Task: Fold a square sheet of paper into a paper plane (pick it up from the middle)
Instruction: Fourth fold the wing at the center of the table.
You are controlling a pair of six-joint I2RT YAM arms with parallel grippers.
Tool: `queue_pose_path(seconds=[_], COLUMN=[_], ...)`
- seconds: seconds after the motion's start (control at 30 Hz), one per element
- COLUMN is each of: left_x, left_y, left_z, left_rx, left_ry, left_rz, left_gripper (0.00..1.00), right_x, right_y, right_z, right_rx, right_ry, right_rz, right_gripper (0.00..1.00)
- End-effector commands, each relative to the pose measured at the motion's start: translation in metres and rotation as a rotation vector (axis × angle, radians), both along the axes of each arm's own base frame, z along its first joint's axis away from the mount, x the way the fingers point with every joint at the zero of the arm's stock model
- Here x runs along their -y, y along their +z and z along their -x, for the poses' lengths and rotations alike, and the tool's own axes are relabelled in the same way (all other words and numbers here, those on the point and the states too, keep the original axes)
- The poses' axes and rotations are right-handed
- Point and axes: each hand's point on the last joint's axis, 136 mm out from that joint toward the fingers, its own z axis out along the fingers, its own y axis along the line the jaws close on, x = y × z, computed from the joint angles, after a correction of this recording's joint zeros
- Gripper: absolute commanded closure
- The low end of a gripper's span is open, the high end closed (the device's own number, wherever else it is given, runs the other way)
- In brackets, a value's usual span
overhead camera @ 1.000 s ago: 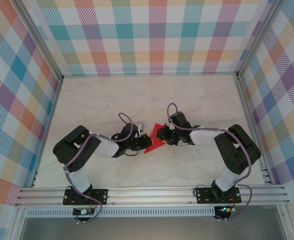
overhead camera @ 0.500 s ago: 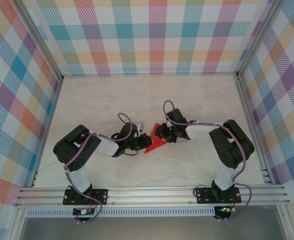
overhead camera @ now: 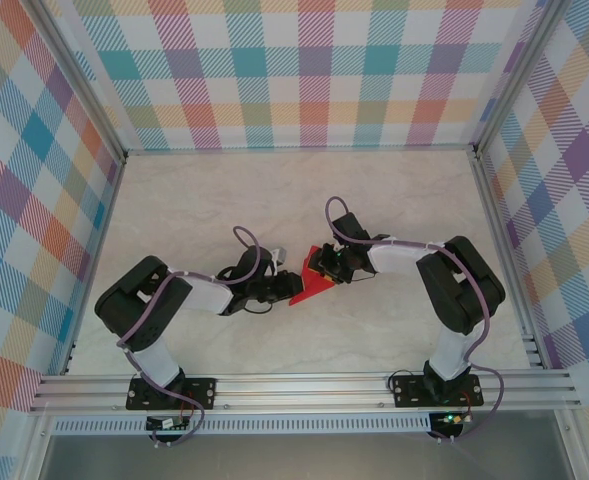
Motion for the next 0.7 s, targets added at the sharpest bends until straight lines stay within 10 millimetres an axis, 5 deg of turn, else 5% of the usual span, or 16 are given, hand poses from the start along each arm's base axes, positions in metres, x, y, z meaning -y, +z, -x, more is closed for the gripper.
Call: queue_pose_path(seconds=[0.0,0.67], left_x=[-0.014,-0.016], left_y=[-0.005,-0.016], left_z=[0.005,0.017], left_rx=[-0.012,-0.051], left_ry=[0.006,-0.031], left_rz=[-0.043,-0.085], left_gripper=[0.75,0.90], right_x=[0.028,0.030], right_y=[-0.030,-0.036], right_z=[0.015,0.018], right_rx=[-0.096,-0.114], right_ry=[-0.056,-0.068], right_rz=[0.140,0.145], right_gripper=[0.57,0.57])
